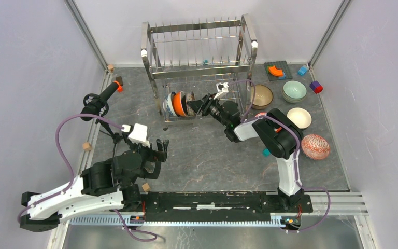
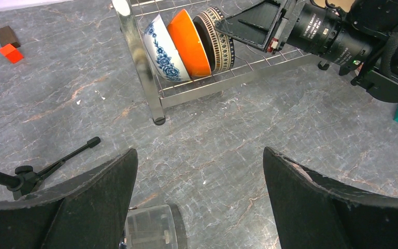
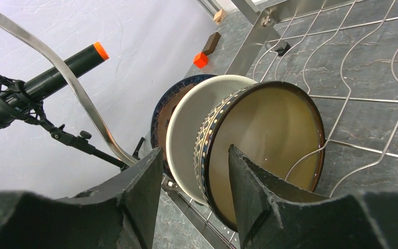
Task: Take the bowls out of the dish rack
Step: Pick up the bowl from the dish rack.
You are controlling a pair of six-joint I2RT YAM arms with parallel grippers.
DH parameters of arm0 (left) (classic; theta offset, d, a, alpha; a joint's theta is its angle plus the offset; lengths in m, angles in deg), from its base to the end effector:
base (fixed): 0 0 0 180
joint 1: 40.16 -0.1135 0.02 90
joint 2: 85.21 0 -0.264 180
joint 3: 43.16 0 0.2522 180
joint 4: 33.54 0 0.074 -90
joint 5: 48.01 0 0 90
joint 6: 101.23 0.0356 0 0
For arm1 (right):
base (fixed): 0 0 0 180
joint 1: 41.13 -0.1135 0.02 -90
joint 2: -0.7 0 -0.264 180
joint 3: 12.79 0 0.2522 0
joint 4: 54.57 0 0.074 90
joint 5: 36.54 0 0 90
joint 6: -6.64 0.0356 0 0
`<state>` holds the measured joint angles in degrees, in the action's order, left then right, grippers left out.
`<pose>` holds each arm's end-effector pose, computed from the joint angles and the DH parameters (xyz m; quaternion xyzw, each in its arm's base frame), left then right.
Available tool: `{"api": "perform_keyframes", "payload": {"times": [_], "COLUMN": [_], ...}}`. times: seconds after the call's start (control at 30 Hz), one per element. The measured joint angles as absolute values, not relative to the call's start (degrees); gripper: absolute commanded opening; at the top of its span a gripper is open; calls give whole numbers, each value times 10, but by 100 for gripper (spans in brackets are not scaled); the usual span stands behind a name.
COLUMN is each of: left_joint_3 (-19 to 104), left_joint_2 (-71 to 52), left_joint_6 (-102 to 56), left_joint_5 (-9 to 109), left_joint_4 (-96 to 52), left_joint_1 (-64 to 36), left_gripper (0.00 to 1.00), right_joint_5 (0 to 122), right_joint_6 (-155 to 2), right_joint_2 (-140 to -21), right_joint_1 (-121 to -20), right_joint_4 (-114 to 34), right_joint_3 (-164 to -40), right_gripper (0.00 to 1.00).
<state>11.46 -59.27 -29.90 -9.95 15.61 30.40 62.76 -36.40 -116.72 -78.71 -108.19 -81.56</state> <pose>0.0576 -0.0791 0.3165 0.0986 0.7734 -0.1040 0.6176 0.3269 0.2588 0.1680 -0.0045 0.6762 0.5347 0.5068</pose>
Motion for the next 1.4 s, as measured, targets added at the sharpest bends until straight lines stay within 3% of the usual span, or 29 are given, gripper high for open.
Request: {"api": "perform_keyframes", "payload": {"times": [0.4, 1.03, 1.4], "left_joint_3": [114, 114, 114], "left_joint_2": [-592, -578, -573], "left_joint_6": [-299, -299, -299], "left_joint_5": [-100, -100, -100], "left_joint_4": [156, 156, 156], "left_joint_1": [304, 304, 304], "left_gripper": [96, 96, 96], "right_joint_5": [676, 690, 704], "right_joint_6": [-336, -272, -217], "right_joint_2": [-1206, -1231, -1264], "right_joint_1": [-783, -767, -751], "right_joint_4": [-1081, -1150, -1233], "right_joint_3": [-856, -848, -841], "right_gripper": [40, 1, 0]}}
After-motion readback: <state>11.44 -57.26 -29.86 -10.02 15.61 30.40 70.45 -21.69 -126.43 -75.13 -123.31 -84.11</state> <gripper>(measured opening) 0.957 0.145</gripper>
